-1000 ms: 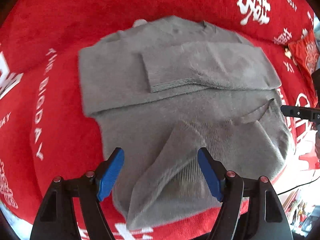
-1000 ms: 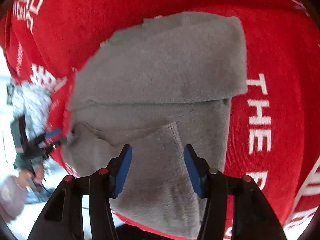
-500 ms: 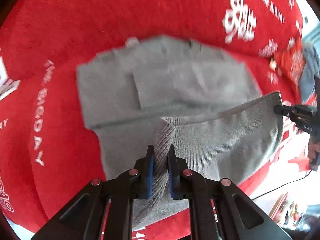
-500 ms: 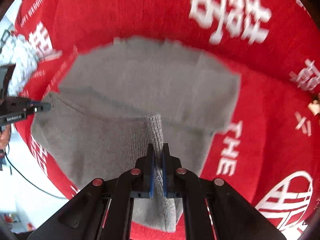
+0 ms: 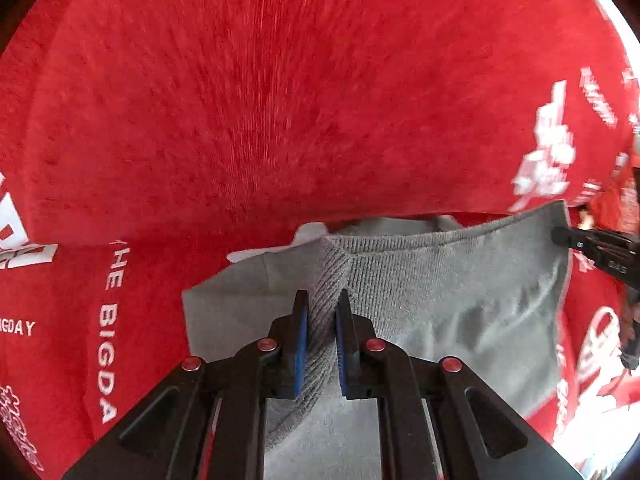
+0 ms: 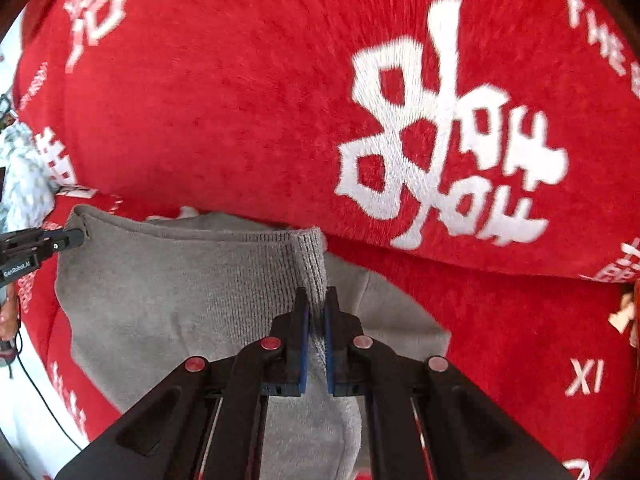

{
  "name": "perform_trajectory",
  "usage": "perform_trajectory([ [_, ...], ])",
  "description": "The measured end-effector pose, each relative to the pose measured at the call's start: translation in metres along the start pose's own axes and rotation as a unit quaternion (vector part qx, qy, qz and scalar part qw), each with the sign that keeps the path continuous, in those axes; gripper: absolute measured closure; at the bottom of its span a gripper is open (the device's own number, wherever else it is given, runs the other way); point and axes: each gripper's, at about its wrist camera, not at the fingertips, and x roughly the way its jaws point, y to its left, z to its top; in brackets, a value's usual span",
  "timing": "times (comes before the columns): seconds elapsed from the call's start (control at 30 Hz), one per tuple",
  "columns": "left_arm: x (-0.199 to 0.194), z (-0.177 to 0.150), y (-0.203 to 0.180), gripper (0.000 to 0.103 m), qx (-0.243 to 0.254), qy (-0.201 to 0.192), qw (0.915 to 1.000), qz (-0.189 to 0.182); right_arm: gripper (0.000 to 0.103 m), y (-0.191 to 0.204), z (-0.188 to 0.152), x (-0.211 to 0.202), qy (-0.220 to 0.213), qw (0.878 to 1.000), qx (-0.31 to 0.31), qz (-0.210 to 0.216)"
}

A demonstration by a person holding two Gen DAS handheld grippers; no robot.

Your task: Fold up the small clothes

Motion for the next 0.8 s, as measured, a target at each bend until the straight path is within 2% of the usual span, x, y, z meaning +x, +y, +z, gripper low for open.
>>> perform_trajectory([
  [0.23,0.081,-0.001,0.004,0.089,-0.024,0.050,0.9966,0.061,0.096,-0.021,-0.002,0.086,0.058,0.997,0.043,-0.002],
  [0.3,0.087,0.000,0.007,0.072,-0.020,0.049,0.9937,0.099,0.095,-0.024,-0.006,0.098,0.070,0.996,0.046,-0.006],
  [0.33,0.086,0.000,0.009,0.054,-0.021,0.045,0.9917,0.119,0.095,-0.026,-0.008,0.103,0.076,0.996,0.047,-0.014],
  [0.37,0.082,0.001,0.013,0.040,-0.022,0.038,0.9889,0.142,0.091,-0.029,-0.011,0.105,0.081,0.995,0.054,-0.027],
  [0.4,0.078,0.002,0.019,0.039,-0.024,0.032,0.9860,0.162,0.074,-0.032,-0.013,0.104,0.079,0.994,0.064,-0.034],
  [0.47,0.071,0.004,0.030,0.039,-0.026,0.034,0.9810,0.189,0.057,-0.040,-0.017,0.095,0.072,0.992,0.084,-0.068],
  [0.53,0.060,0.003,0.042,0.040,-0.031,0.038,0.9778,0.204,0.057,-0.047,-0.021,0.082,0.069,0.989,0.104,-0.077],
  [0.57,0.051,0.002,0.047,0.039,-0.034,0.036,0.9780,0.203,0.060,-0.048,-0.023,0.075,0.065,0.989,0.113,-0.072],
  [0.6,0.043,0.001,0.051,0.039,-0.037,0.034,0.9786,0.199,0.074,-0.050,-0.026,0.068,0.059,0.989,0.122,-0.058],
  [0.67,0.029,-0.003,0.053,0.040,-0.050,0.027,0.9816,0.182,0.086,-0.050,-0.031,0.056,0.053,0.989,0.136,-0.024],
  [0.7,0.023,-0.007,0.049,0.041,-0.059,0.024,0.9851,0.160,0.087,-0.049,-0.033,0.052,0.051,0.988,0.142,-0.006],
  [0.73,0.020,-0.009,0.044,0.044,-0.069,0.021,0.9892,0.128,0.087,-0.046,-0.036,0.048,0.047,0.988,0.149,0.013],
  [0.8,0.021,-0.013,0.035,0.044,-0.082,0.030,0.9945,0.057,0.087,-0.038,-0.039,0.045,0.041,0.987,0.150,0.044],
])
